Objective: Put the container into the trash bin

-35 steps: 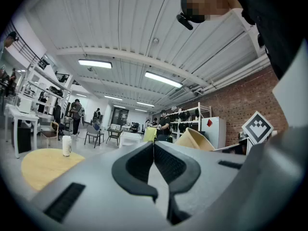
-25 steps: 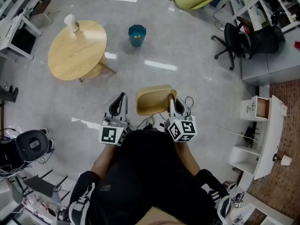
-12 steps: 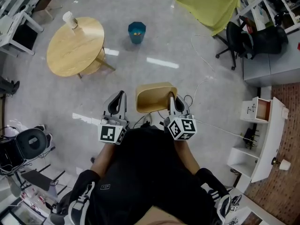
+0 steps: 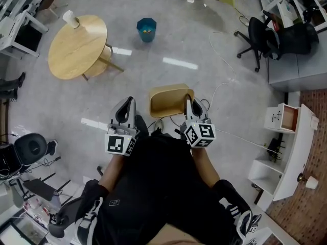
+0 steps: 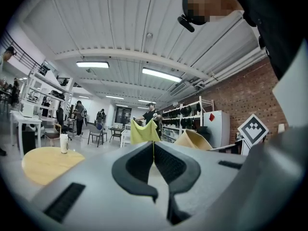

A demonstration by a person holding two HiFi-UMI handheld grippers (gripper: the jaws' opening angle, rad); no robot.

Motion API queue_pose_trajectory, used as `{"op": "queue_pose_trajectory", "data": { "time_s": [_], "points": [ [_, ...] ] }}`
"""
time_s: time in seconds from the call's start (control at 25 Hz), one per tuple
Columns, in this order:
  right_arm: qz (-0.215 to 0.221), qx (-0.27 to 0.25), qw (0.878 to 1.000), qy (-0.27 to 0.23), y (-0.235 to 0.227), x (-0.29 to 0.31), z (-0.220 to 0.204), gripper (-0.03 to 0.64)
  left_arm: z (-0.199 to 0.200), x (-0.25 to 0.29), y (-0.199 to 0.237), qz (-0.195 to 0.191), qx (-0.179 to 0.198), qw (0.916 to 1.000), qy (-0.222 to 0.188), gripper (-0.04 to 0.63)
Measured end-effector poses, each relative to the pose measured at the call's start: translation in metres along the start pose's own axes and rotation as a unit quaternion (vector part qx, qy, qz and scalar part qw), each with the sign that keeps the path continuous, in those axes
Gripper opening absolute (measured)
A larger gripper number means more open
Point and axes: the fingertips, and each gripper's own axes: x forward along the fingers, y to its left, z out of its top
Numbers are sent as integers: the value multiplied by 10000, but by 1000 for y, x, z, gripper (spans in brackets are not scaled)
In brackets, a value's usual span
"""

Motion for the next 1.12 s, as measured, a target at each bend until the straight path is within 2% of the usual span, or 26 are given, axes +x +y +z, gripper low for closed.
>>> {"op": "queue_pose_trajectory", "data": {
  "time_s": [0.32,0.6,0.84,1.12],
  "points": [
    [-35,173,9998,6,-26,20,4,28,-2,36,-3,-1,7,10000,52,11],
    [-153,215,9995,151,-51,72,14,28,-11,98,21,-34,-134,9997,194,11],
    [-193,121,9993,302,-70,152,37,28,-9,177,59,-150,-174,9993,279,11],
    [-264,89,9988,411,-80,273,70,28,1,281,132,-270,-329,9984,361,11]
  ]
}}
